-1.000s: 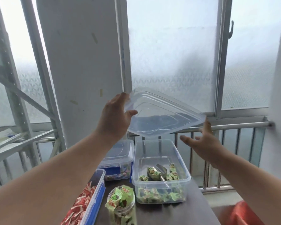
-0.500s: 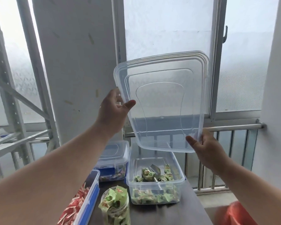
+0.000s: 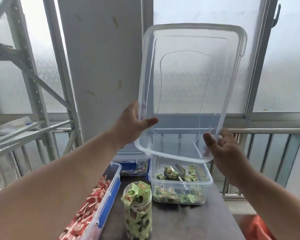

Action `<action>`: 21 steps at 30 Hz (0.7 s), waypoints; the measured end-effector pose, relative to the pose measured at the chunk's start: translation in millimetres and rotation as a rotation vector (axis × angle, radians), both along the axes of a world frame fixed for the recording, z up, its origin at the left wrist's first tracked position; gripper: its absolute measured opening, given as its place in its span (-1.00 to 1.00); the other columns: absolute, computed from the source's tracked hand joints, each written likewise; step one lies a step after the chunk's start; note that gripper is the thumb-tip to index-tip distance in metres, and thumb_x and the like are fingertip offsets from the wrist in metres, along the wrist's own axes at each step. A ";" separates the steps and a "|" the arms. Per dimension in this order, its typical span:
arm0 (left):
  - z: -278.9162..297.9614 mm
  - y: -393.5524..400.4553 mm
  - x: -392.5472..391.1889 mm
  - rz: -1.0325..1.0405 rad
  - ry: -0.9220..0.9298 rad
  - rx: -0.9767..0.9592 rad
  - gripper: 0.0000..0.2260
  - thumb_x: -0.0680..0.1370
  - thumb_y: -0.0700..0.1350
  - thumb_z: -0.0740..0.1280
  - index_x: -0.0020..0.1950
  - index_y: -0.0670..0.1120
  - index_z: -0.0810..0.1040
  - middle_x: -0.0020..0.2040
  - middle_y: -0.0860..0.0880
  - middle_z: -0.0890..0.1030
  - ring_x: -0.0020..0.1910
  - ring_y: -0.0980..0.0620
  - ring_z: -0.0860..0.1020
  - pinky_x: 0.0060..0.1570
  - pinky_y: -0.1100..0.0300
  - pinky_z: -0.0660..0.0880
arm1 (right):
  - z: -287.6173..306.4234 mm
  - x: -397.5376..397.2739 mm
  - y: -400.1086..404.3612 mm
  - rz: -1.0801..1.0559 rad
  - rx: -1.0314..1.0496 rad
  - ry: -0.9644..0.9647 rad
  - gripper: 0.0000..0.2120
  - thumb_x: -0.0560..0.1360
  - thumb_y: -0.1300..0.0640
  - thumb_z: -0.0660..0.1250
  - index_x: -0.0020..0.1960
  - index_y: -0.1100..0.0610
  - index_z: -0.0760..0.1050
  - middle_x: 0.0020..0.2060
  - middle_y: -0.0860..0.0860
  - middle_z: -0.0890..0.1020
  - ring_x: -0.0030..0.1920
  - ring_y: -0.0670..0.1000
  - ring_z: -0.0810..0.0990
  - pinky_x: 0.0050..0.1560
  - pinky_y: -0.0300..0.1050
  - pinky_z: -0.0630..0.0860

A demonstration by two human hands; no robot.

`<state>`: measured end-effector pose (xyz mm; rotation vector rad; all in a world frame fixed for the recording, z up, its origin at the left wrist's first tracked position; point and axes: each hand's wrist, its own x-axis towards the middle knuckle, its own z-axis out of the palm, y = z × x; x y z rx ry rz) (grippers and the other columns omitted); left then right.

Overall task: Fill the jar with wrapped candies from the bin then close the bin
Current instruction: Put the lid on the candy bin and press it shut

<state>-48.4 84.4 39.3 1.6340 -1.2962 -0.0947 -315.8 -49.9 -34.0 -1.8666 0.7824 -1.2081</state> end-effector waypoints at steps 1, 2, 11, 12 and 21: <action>-3.5 3.8 1.3 0.000 0.001 -0.006 -0.25 0.45 0.38 0.53 0.44 -0.06 0.48 0.06 -0.14 0.64 0.02 -0.13 0.61 0.05 -0.06 0.62 | -2.8 3.0 0.0 0.005 0.035 -0.004 -0.60 0.58 -0.17 0.34 0.26 0.07 0.42 -0.29 0.17 0.70 -0.28 0.23 0.68 -0.21 0.14 0.59; -7.5 5.8 1.4 0.006 0.007 -0.008 -0.18 0.42 0.41 0.49 0.49 -0.08 0.46 0.13 -0.10 0.63 0.08 -0.09 0.61 0.12 -0.04 0.61 | -5.6 6.2 -0.4 0.009 0.062 -0.014 -0.56 0.58 -0.16 0.35 0.33 0.07 0.39 -0.30 0.18 0.69 -0.32 0.22 0.67 -0.24 0.12 0.59; -39.4 -14.0 3.6 0.066 0.245 0.148 -0.13 0.52 0.33 0.45 0.69 -0.12 0.31 0.53 -0.18 0.54 0.39 -0.22 0.59 0.38 -0.21 0.58 | -21.3 28.1 -6.4 -0.144 0.097 0.052 -0.41 0.44 -0.28 0.41 0.37 -0.04 0.42 -0.14 0.10 0.67 -0.22 0.14 0.65 -0.17 0.19 0.65; -40.7 -19.5 3.5 0.074 0.269 0.158 -0.20 0.51 0.22 0.44 0.65 -0.14 0.36 0.39 -0.20 0.63 0.24 -0.16 0.65 0.25 -0.12 0.63 | -25.0 29.2 -9.8 -0.154 0.103 0.067 -0.37 0.42 -0.31 0.39 0.39 -0.04 0.41 -0.12 0.08 0.68 -0.18 0.14 0.68 -0.12 0.22 0.67; -72.5 -67.9 2.5 0.102 0.131 0.510 -0.57 0.69 -0.07 0.37 0.47 -0.31 0.50 0.35 -0.28 0.63 0.26 -0.29 0.63 0.07 0.02 0.49 | -73.1 33.8 -52.1 -0.228 0.221 0.274 -0.33 0.48 -0.29 0.28 0.51 -0.06 0.25 0.16 0.14 0.63 0.04 0.22 0.67 0.08 0.24 0.64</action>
